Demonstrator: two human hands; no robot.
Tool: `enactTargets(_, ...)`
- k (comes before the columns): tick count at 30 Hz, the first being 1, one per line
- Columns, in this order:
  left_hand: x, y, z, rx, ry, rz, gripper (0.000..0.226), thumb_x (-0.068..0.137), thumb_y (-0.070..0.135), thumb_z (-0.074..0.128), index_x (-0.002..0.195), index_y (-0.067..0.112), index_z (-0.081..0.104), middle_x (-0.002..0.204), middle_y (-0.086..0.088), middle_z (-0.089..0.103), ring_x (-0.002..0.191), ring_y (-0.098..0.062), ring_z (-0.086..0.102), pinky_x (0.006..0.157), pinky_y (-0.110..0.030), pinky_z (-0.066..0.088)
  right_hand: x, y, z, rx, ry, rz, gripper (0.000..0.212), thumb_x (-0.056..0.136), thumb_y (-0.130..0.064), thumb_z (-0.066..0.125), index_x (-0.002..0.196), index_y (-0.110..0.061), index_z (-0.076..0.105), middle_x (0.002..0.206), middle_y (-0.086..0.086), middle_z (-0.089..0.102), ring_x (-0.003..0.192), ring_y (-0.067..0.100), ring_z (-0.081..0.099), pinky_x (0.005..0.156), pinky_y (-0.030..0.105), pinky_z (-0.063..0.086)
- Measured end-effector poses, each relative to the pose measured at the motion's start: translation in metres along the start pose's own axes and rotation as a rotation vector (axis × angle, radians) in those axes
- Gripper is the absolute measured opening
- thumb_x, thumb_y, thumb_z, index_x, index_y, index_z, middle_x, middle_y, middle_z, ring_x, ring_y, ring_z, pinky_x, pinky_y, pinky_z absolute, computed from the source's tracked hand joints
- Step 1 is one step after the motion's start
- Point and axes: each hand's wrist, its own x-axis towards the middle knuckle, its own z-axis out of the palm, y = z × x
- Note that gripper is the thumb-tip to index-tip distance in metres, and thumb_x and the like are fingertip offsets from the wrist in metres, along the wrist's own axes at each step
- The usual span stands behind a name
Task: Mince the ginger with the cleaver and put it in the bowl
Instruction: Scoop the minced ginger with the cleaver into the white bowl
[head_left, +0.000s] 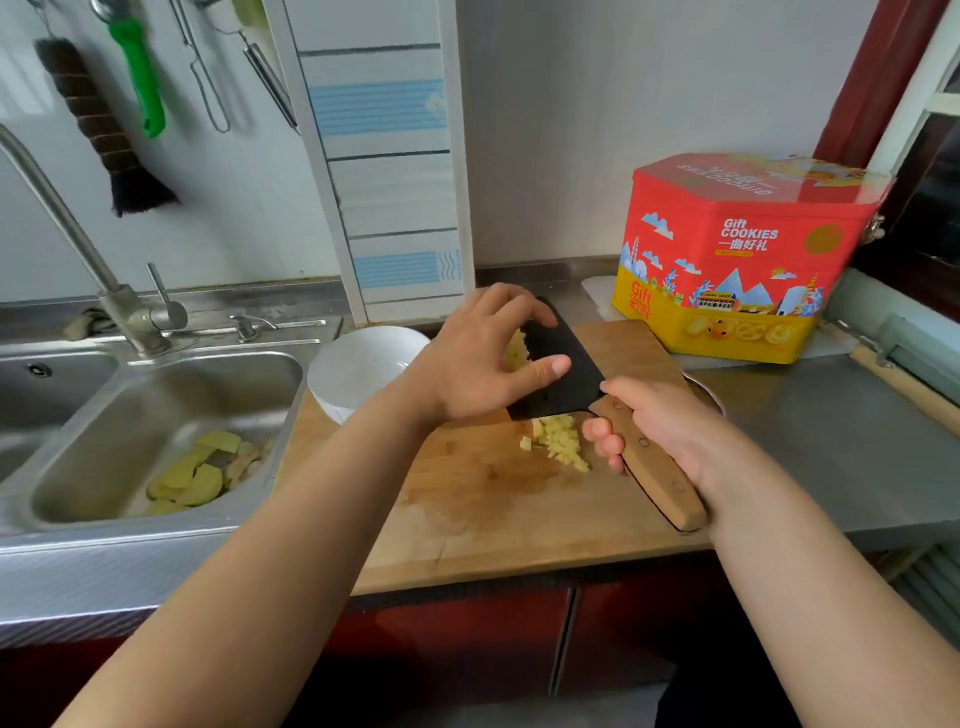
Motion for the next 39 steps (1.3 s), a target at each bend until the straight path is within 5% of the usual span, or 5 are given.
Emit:
enactTargets(3,-0.008,-0.021,-0.011,0.125,-0.043,-0.006,0.048,0.086,0.062,0.052,0.123,0.03,0.051,0.127,0.004,0.046,0.117,-0.013,0.038,0.098,-0.031,0.034,0.007,-0.013,0.027,-0.051,-0.066,0.021,0.029,0.102,-0.031,0.041,0.087,-0.01,0.053,0.055,0.003,0.055,0.041,0.013,0.047,0.04,0.021,0.043)
enactTargets(9,-0.027,-0.057,-0.028,0.19,-0.058,-0.04,0.056,0.081,0.067,0.044,0.118,0.027,0.054,0.12,0.003,0.051,0.111,-0.017,0.043,0.095,-0.03,0.034,0.023,-0.024,0.069,-0.097,-0.147,-0.007,0.023,0.103,-0.026,0.037,0.12,-0.013,0.044,0.055,0.005,0.052,0.039,0.013,0.045,0.037,0.019,0.043)
enactTargets(26,-0.03,-0.111,-0.024,0.104,-0.048,-0.306,0.012,0.097,0.033,0.047,0.105,0.025,0.051,0.113,0.004,0.045,0.112,-0.02,0.041,0.097,-0.033,0.034,0.026,-0.031,0.089,-0.219,-0.15,-0.011,0.016,0.103,-0.027,0.038,0.103,-0.012,0.046,0.055,0.005,0.054,0.039,0.012,0.047,0.037,0.02,0.044)
enactTargets(34,-0.028,-0.125,-0.024,0.181,0.118,-0.505,0.017,0.097,0.029,0.043,0.1,0.016,0.054,0.099,-0.001,0.053,0.089,-0.022,0.052,0.073,-0.034,0.045,0.02,-0.031,0.072,-0.247,-0.131,-0.037,0.018,0.102,-0.029,0.04,0.104,-0.013,0.048,0.057,0.004,0.055,0.042,0.012,0.048,0.04,0.022,0.045)
enactTargets(39,-0.038,-0.124,-0.029,0.314,0.035,-0.637,0.02,0.092,0.028,0.048,0.083,0.016,0.061,0.077,0.0,0.06,0.074,-0.021,0.058,0.056,-0.028,0.042,0.012,-0.032,0.061,-0.272,-0.084,-0.12,0.015,0.102,-0.026,0.039,0.103,-0.016,0.051,0.058,0.005,0.057,0.043,0.013,0.049,0.041,0.023,0.045)
